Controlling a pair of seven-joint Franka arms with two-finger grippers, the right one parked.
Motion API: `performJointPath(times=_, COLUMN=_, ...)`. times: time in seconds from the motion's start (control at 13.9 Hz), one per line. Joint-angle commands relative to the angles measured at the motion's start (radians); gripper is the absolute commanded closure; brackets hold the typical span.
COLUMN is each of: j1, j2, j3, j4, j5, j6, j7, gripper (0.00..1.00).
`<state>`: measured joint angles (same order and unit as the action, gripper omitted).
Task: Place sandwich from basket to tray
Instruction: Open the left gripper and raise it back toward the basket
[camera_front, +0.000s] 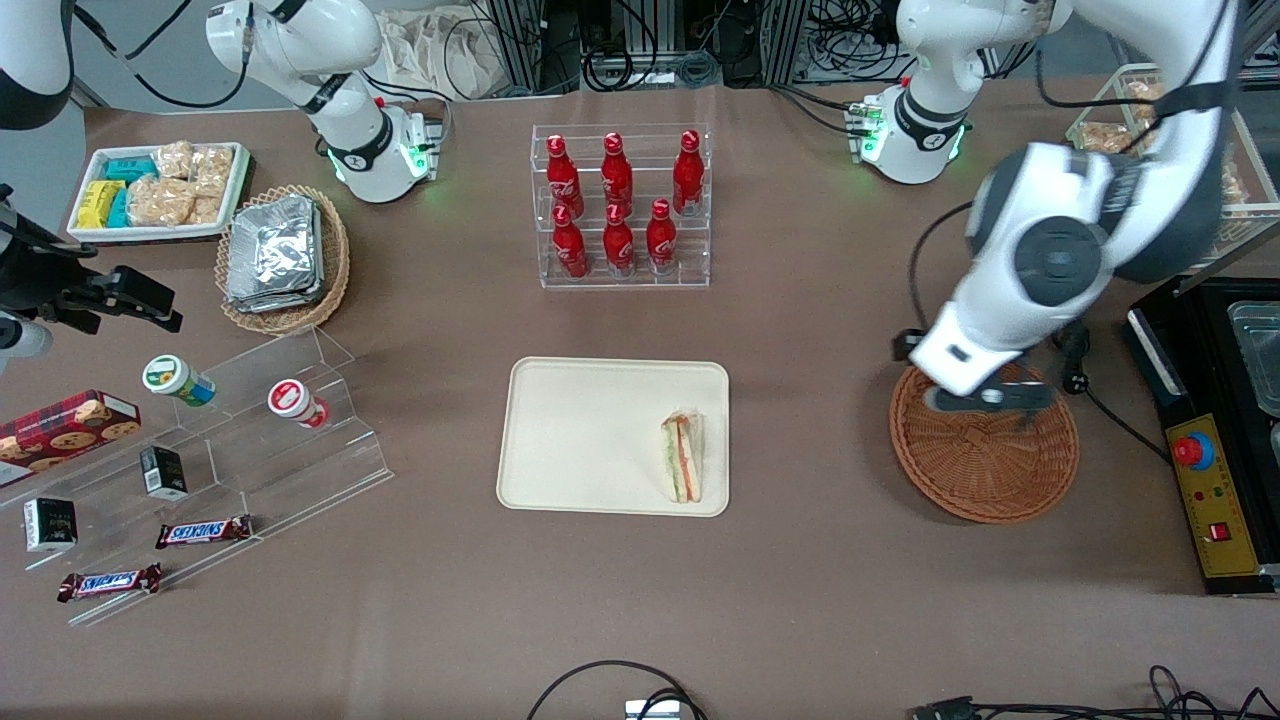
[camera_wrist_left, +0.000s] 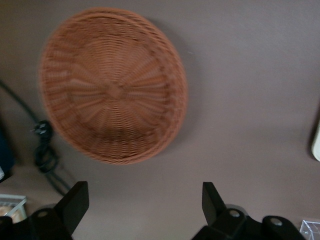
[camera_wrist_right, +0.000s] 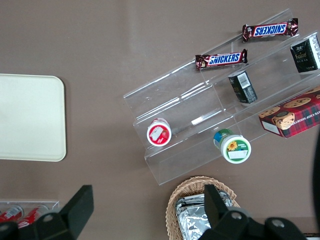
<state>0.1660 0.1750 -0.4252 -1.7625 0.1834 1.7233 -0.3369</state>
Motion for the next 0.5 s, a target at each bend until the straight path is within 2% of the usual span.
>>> performJointPath(times=0.0, j1=0.059, j2=0.029, j3=-0.014, j4=0.164, j5=-0.010, j6=-0.155, j7=0.012, gripper=0.00)
performJointPath(times=0.22, j1=0.098, j2=0.031, j3=-0.014, j4=0.224, j5=-0.018, j6=-0.169, j7=0.096, gripper=0.00)
performJointPath(times=0.43, j1=0.107, j2=0.080, j3=-0.014, j4=0.320, j5=-0.019, j6=-0.188, j7=0.099, gripper=0.00)
